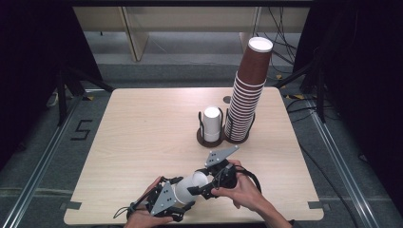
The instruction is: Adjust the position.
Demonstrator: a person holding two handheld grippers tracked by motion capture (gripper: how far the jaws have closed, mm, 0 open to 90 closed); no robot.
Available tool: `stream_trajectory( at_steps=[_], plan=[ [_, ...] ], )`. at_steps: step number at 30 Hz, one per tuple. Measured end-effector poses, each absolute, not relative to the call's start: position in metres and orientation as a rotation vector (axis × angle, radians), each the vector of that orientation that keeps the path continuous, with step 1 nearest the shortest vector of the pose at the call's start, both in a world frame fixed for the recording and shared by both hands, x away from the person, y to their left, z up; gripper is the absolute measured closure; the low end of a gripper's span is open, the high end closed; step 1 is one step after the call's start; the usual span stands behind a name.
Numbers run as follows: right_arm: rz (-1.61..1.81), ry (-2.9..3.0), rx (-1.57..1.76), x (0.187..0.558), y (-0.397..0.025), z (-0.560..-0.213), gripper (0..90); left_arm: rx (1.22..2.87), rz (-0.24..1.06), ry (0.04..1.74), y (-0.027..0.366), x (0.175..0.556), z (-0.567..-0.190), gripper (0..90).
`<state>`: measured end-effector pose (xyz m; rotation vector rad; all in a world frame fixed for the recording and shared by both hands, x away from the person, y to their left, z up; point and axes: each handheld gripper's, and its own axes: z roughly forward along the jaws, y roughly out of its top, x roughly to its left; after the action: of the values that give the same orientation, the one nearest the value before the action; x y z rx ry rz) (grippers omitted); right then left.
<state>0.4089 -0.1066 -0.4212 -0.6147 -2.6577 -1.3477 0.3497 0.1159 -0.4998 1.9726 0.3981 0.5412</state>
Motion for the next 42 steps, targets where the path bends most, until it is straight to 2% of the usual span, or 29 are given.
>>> stream_trajectory(
  at_steps=[1, 4, 9, 13, 22, 24, 33, 42],
  plan=[
    [-1.379, -2.631, -0.642, 0.41, -0.109, -0.419, 33.6, 1.895, 0.528, 0.427, 0.118, 0.351, -0.501, 14.5],
    [-1.453, -2.573, -0.665, 0.413, -0.115, -0.414, 33.7, 1.8, 0.504, 0.456, 0.123, 0.353, -0.501, 14.4],
    [-1.513, -2.485, -0.682, 0.416, -0.123, -0.409, 33.7, 1.707, 0.507, 0.46, 0.125, 0.352, -0.498, 14.4],
    [-1.529, -2.472, -0.676, 0.417, -0.124, -0.41, 33.5, 1.707, 0.533, 0.439, 0.125, 0.351, -0.497, 14.9],
    [-1.473, -2.463, -0.677, 0.419, -0.124, -0.414, 31.5, 1.799, 0.563, 0.383, 0.13, 0.351, -0.491, 22.3],
    [-1.431, -2.527, -0.63, 0.418, -0.125, -0.413, 21.6, 1.849, 0.565, 0.364, 0.13, 0.351, -0.49, 22.9],
    [-1.244, -2.876, -0.319, 0.406, -0.121, -0.401, 20.1, 2.024, 0.564, 0.317, 0.126, 0.349, -0.489, 23.3],
    [-1.033, -3.083, -0.056, 0.393, -0.105, -0.407, 21.1, 2.085, 0.55, 0.283, 0.121, 0.347, -0.491, 23.3]
  ],
)
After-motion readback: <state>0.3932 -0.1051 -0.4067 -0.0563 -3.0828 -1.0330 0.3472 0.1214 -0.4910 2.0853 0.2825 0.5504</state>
